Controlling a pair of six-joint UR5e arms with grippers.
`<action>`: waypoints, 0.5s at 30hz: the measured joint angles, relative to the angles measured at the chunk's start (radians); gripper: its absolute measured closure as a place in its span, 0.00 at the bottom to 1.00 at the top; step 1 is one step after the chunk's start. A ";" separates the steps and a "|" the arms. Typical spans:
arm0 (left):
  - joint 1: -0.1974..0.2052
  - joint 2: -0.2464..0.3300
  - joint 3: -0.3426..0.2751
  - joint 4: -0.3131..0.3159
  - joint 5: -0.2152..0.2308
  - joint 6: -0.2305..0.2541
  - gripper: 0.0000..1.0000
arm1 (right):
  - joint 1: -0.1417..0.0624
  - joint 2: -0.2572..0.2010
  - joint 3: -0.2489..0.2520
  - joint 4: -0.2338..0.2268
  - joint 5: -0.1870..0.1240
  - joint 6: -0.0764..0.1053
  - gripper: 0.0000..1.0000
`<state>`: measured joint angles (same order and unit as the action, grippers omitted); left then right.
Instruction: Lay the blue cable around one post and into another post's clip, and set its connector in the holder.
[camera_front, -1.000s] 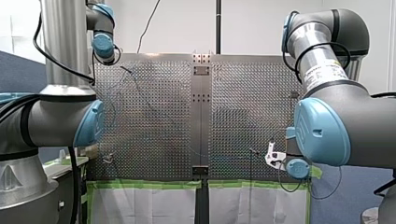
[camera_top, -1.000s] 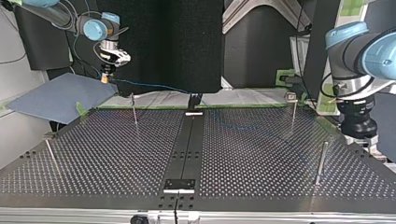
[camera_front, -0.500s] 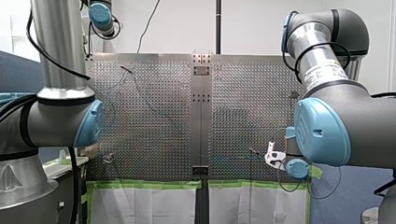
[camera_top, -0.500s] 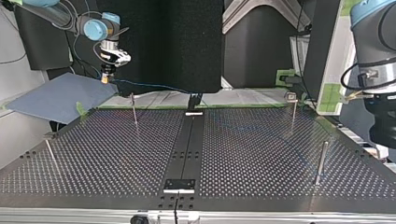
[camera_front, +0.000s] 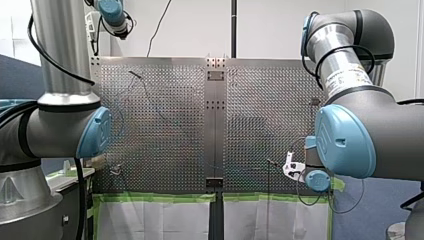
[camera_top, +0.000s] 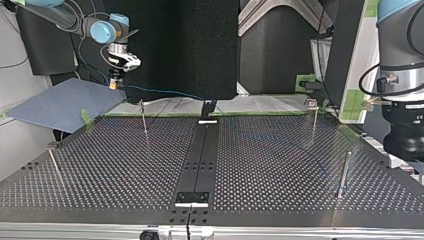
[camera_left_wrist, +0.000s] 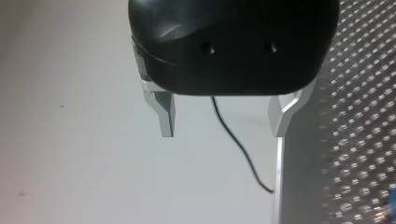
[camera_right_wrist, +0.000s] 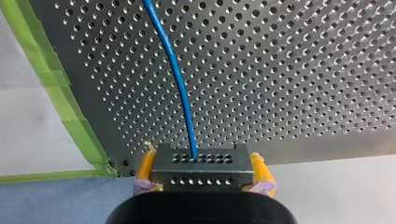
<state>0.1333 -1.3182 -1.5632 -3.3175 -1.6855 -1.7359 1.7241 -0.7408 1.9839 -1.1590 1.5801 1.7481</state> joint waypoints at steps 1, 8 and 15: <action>-0.004 -0.003 0.000 -0.012 0.000 0.000 0.01 | 0.000 0.000 0.000 0.000 0.000 0.001 1.00; -0.026 -0.009 0.000 -0.074 0.000 0.000 0.01 | 0.001 0.000 0.000 0.001 0.000 0.003 1.00; -0.045 -0.011 -0.001 -0.134 -0.016 0.000 0.01 | 0.001 0.000 0.000 0.000 0.000 0.010 1.00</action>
<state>0.0881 -1.3296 -1.5645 -3.4515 -1.7017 -1.7364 1.7249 -0.7413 1.9838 -1.1587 1.5802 1.7577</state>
